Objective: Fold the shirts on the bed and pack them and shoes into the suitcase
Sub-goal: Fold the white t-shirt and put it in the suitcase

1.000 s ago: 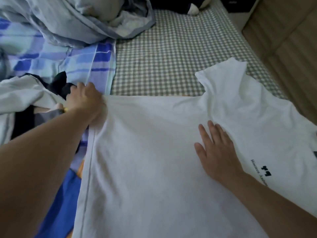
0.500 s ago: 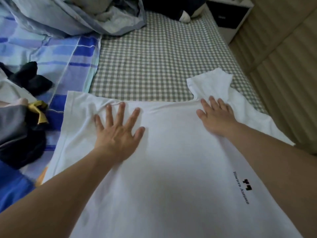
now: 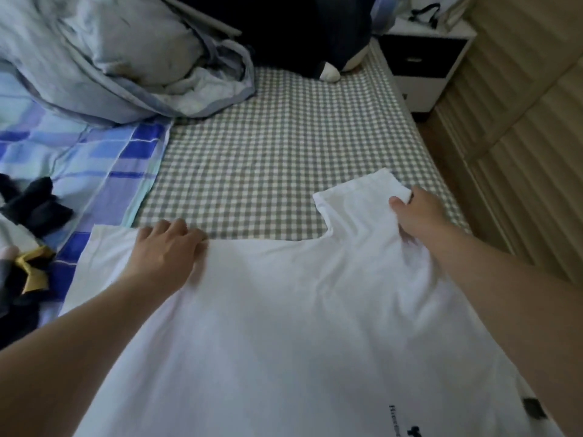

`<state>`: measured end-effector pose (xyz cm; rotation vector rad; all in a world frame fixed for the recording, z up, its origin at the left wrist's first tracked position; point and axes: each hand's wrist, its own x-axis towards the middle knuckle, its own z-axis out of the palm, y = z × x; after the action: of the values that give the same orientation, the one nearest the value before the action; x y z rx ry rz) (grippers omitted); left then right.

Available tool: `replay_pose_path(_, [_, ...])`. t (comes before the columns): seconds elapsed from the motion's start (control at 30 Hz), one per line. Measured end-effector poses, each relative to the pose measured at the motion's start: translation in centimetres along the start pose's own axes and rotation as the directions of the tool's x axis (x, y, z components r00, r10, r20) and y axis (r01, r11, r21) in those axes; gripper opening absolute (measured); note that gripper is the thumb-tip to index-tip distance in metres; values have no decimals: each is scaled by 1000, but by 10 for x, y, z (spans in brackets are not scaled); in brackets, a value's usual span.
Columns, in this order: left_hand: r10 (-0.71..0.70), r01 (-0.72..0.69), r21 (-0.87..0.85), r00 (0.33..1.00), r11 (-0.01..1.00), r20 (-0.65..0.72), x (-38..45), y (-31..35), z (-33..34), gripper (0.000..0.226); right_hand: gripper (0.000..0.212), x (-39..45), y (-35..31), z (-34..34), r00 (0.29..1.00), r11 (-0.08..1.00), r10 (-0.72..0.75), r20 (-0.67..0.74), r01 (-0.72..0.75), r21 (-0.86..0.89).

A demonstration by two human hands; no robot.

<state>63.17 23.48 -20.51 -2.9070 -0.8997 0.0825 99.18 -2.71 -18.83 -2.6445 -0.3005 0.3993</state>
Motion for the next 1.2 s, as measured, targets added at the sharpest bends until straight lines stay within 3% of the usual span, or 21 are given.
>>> replay_pose_path(0.07, [-65, 63, 27, 996, 998, 66, 9, 7, -5, 45, 51, 12, -7, -2, 992, 987, 12, 127, -32, 158])
replay_pose_path(0.17, [-305, 285, 113, 922, 952, 240, 31, 44, -26, 31, 41, 29, -6, -5, 957, 943, -34, 287, -64, 325])
replay_pose_path(0.23, [-362, 355, 70, 914, 932, 186, 51, 78, -35, 35, 35, 36, -5, -13, 911, 863, -78, 406, -142, 484])
replay_pose_path(0.3, [-318, 337, -277, 941, 900, 111, 76, 117, -38, 40, 42, 42, 2, -26, 815, 801, -190, 547, -194, 566])
replay_pose_path(0.37, [-281, 390, -610, 921, 689, 271, 102, 159, -40, 54, 51, 47, 17, -37, 725, 834, -263, 637, -161, 528])
replay_pose_path(0.4, [-247, 421, -652, 905, 630, 346, 112, 179, -40, 61, 49, 47, 23, -41, 710, 871, -258, 655, -123, 476])
replay_pose_path(0.47, [-228, 472, -647, 875, 599, 428, 129, 206, -38, 56, 36, 47, 31, -44, 741, 922, -235, 630, -35, 385])
replay_pose_path(0.53, [-243, 546, -655, 832, 522, 499, 136, 219, -41, 37, 19, 43, 29, -46, 804, 916, -237, 545, -1, 401])
replay_pose_path(0.57, [-243, 570, -693, 820, 442, 519, 137, 221, -45, 27, 12, 39, 25, -47, 834, 897, -253, 491, 12, 443])
replay_pose_path(0.63, [-239, 570, -799, 817, 191, 525, 131, 220, -57, 19, 7, 31, 19, -55, 873, 857, -318, 370, 98, 506])
replay_pose_path(0.7, [-174, 433, -897, 880, -91, 443, 107, 216, -76, 15, 10, 18, 23, -68, 881, 793, -396, 260, 186, 581])
replay_pose_path(0.73, [-118, 333, -931, 929, -152, 352, 89, 210, -88, 11, 13, 9, 30, -78, 867, 757, -442, 228, 225, 613])
replay_pose_path(0.77, [-52, 233, -960, 969, -155, 243, 68, 203, -99, 14, 15, -2, 41, -87, 846, 723, -496, 196, 278, 632])
replay_pose_path(0.83, [156, 101, -995, 983, -1, 100, 23, 188, -113, 30, 12, -29, 74, -97, 760, 693, -625, 181, 433, 576])
replay_pose_path(0.93, [431, -117, -865, 894, 487, 122, -23, 167, -94, 35, 13, -63, 128, -80, 516, 562, -818, 255, 811, 163])
replay_pose_path(0.97, [448, -224, -776, 890, 590, 84, -30, 161, -79, 44, 20, -70, 144, -71, 502, 542, -817, 284, 836, 82])
replay_pose_path(1.03, [407, -322, -638, 913, 700, -13, -26, 154, -58, 61, 36, -79, 155, -62, 582, 609, -781, 227, 790, 73])
replay_pose_path(1.13, [372, -354, -483, 926, 801, -63, -2, 155, -44, 61, 41, -69, 134, -63, 743, 742, -670, -6, 669, 49])
replay_pose_path(1.2, [418, -402, -422, 907, 813, -58, 14, 161, -39, 55, 35, -50, 116, -63, 850, 851, -525, 38, 522, 61])
